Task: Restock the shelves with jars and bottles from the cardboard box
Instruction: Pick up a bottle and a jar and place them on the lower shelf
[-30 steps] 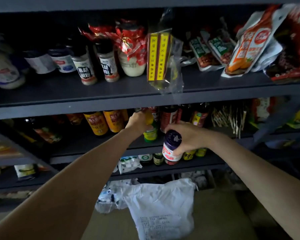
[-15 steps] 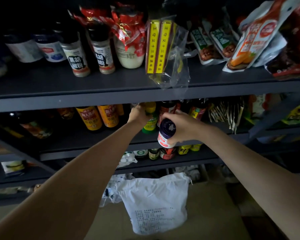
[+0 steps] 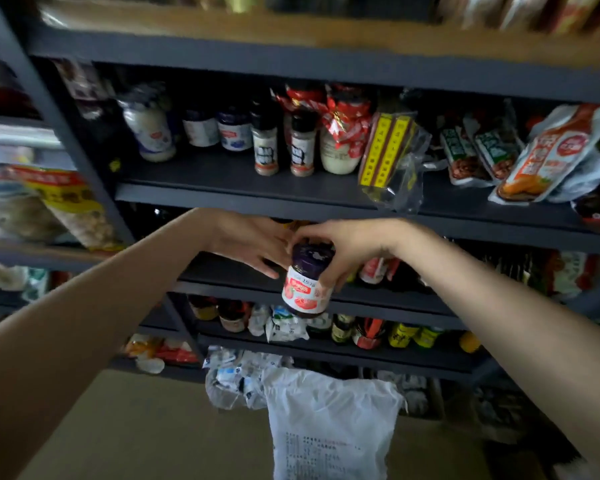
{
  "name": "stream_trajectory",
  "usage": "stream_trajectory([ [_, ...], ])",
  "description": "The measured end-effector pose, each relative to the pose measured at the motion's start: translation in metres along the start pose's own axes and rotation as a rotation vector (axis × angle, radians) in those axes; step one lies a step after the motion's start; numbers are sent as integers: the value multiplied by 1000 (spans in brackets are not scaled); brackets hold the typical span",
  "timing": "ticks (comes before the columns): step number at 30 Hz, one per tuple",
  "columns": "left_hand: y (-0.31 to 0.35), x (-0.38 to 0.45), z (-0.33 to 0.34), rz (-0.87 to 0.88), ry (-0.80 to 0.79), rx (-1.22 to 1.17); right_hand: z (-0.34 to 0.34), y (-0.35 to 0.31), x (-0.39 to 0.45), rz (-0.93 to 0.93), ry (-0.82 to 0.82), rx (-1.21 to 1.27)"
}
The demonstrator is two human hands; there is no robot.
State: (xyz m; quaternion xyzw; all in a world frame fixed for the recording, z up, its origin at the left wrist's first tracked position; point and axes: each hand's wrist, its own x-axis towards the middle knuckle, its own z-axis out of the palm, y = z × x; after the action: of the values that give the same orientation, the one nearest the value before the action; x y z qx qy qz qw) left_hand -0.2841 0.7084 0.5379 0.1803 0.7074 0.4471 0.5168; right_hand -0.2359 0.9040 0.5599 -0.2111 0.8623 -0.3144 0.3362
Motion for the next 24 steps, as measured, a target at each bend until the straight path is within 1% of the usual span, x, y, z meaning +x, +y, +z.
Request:
stream_trajectory([
  [2, 6, -30, -10, 72, 7, -41, -15, -34, -4, -48, -31, 20],
  [4, 8, -57, -18, 180, 24, -123, -32, -67, -6, -65, -24, 48],
  [7, 7, -87, -26, 362, 49, -204, -52, -106, 0, -89, 72, 95],
  [10, 6, -110, -44, 453, 142, -198, -60, -130, 15, -116, 164, 182],
  [13, 3, -127, -66, 442, 285, -116, -57, -149, 40, -162, 226, 280],
  [15, -7, -129, -80, 463, 394, -120, -50, -158, 63, -182, 302, 381],
  [18, -23, -120, -104, 495, 710, -39, -36, -167, 106, -170, 504, 628],
  [20, -28, -113, -117, 498, 878, 77, -30, -168, 130, -125, 637, 631],
  [22, -32, -109, -124, 454, 976, 214, -29, -167, 143, -84, 686, 623],
  [24, -35, -111, -128, 432, 996, 365, -33, -163, 149, -90, 647, 684],
])
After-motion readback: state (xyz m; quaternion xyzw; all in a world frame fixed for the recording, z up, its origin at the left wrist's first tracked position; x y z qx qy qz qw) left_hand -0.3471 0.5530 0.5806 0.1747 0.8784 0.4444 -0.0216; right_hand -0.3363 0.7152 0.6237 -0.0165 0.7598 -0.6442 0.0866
